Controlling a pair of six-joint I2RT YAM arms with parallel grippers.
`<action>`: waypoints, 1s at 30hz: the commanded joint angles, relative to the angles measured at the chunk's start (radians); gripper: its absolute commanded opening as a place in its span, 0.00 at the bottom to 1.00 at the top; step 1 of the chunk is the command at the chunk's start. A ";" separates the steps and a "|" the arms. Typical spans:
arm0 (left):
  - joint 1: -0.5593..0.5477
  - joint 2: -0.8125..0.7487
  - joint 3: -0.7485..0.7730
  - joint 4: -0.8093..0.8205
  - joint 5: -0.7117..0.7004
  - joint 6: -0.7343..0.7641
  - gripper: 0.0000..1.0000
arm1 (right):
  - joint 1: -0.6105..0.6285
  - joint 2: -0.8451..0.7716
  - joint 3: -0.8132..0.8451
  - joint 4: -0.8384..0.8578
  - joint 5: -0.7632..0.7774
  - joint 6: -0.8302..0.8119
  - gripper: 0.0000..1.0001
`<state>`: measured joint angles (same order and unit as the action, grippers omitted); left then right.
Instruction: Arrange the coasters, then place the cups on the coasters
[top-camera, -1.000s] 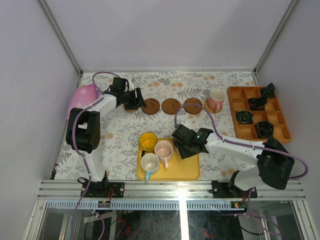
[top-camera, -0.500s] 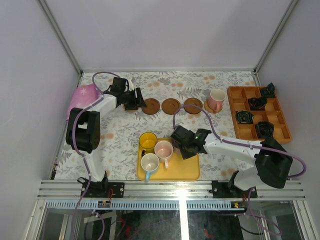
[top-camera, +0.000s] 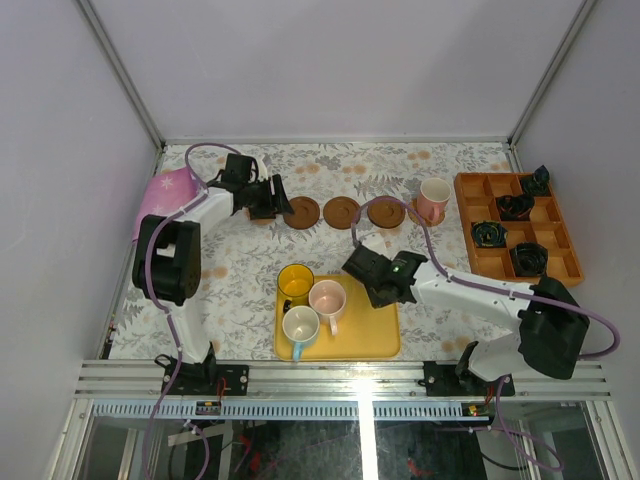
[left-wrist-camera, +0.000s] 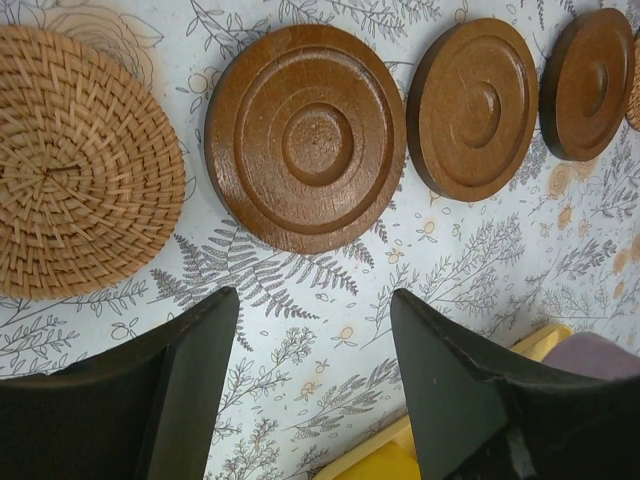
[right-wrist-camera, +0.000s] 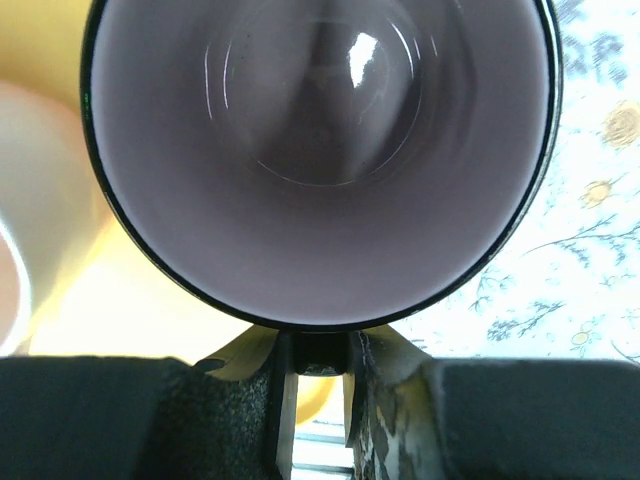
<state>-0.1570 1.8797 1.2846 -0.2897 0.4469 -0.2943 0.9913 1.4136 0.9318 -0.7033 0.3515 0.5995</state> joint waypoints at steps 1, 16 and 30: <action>-0.004 0.020 0.045 0.013 0.002 0.008 0.63 | -0.038 -0.040 0.103 0.003 0.174 0.008 0.00; -0.003 0.061 0.134 -0.035 -0.007 0.029 0.63 | -0.392 0.129 0.277 0.209 0.132 -0.206 0.00; -0.003 0.115 0.214 -0.035 0.004 0.008 0.63 | -0.555 0.368 0.452 0.340 -0.013 -0.342 0.00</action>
<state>-0.1570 1.9705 1.4490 -0.3248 0.4419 -0.2897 0.4587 1.7840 1.3029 -0.4717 0.3614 0.3073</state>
